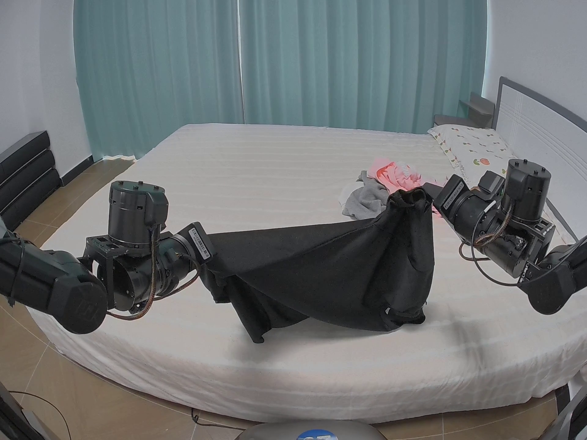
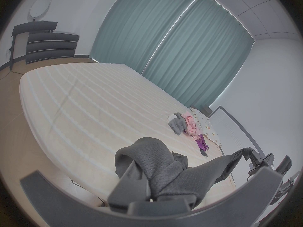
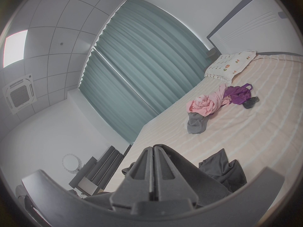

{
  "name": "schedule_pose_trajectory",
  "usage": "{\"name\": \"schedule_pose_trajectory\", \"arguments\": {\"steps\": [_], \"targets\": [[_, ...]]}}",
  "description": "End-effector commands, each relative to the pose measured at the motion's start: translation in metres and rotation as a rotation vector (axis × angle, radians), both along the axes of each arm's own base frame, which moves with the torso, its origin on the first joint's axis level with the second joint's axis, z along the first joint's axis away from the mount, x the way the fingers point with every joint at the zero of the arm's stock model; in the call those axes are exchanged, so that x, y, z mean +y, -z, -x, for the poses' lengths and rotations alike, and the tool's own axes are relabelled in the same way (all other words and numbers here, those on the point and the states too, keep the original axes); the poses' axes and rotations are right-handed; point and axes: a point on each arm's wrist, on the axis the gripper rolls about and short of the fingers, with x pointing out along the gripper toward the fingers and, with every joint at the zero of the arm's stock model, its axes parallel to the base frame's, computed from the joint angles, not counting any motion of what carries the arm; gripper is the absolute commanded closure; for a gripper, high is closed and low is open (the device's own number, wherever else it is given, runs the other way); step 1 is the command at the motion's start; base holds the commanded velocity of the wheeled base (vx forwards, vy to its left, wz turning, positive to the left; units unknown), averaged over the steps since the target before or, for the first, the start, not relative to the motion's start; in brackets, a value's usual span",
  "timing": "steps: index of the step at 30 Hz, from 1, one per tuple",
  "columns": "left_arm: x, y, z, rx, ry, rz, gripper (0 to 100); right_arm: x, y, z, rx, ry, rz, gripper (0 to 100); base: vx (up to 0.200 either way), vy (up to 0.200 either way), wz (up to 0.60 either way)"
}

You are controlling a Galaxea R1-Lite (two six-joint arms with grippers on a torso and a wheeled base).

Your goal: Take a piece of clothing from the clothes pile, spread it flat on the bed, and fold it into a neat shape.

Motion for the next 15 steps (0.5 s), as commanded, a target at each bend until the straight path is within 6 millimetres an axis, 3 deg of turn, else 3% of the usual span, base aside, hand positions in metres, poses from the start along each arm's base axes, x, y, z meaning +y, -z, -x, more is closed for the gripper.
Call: {"name": "schedule_pose_trajectory", "arguments": {"steps": [1, 10, 15], "targets": [[0.0000, -0.0001, 0.0001, -0.001, 0.000, 0.001, 100, -0.0008, -0.0016, 0.0012, -0.005, 0.001, -0.002, 100, 0.000, 0.200, 0.00], [-0.0003, -0.0017, -0.0007, -0.006, -0.002, 0.003, 100, -0.0009, -0.0012, 0.0013, -0.003, 0.001, -0.001, 100, 0.000, 0.200, 0.00], [-0.0010, -0.0007, -0.0010, -0.004, 0.000, 0.000, 100, -0.0022, -0.0001, 0.0019, 0.001, 0.004, 0.001, 100, 0.000, 0.000, 0.00]]}}
